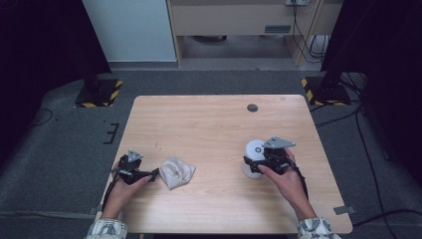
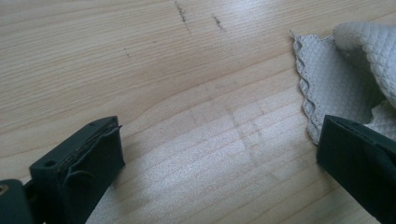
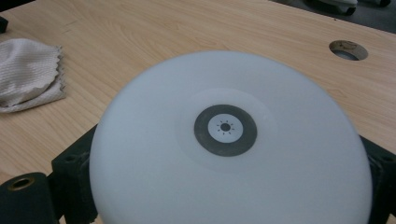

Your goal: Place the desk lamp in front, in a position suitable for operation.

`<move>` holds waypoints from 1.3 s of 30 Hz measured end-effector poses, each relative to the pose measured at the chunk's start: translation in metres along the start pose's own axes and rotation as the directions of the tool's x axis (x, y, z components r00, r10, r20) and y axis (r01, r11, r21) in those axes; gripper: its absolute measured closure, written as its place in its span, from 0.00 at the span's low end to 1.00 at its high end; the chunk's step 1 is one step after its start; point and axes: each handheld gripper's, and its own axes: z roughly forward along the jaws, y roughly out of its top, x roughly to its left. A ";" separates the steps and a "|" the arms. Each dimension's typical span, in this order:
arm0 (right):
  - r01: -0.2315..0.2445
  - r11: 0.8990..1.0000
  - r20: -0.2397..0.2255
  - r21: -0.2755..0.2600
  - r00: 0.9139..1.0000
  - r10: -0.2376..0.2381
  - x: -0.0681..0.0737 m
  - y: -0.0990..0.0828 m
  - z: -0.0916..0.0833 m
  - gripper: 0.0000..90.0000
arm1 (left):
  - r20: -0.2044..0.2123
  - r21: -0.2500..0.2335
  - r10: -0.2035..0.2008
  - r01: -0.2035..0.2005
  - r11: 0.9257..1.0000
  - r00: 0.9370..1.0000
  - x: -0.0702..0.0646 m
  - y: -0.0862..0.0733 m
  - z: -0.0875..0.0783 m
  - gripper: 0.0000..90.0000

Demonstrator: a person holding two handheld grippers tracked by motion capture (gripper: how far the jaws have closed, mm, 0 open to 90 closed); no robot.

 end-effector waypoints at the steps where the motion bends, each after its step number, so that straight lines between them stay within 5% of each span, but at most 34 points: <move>1: 0.007 1.000 -0.007 -0.003 1.000 -0.007 0.004 0.001 -0.001 0.10 | 0.001 0.000 0.000 0.000 1.000 1.000 0.000 0.000 0.000 0.00; 22: 0.092 0.996 -0.115 0.014 0.989 -0.090 0.070 0.011 0.016 0.10 | 0.003 0.000 0.002 -0.002 1.000 1.000 0.000 0.000 0.000 0.00; 35: 0.105 0.995 -0.144 -0.004 0.984 -0.104 0.087 0.010 0.021 0.09 | 0.000 0.001 0.000 0.000 1.000 1.000 0.000 0.000 0.000 0.00; 39: 0.107 0.994 -0.163 0.028 0.981 -0.101 0.085 0.009 0.022 0.05 | 0.000 0.001 0.000 0.000 1.000 1.000 0.000 0.000 0.000 0.00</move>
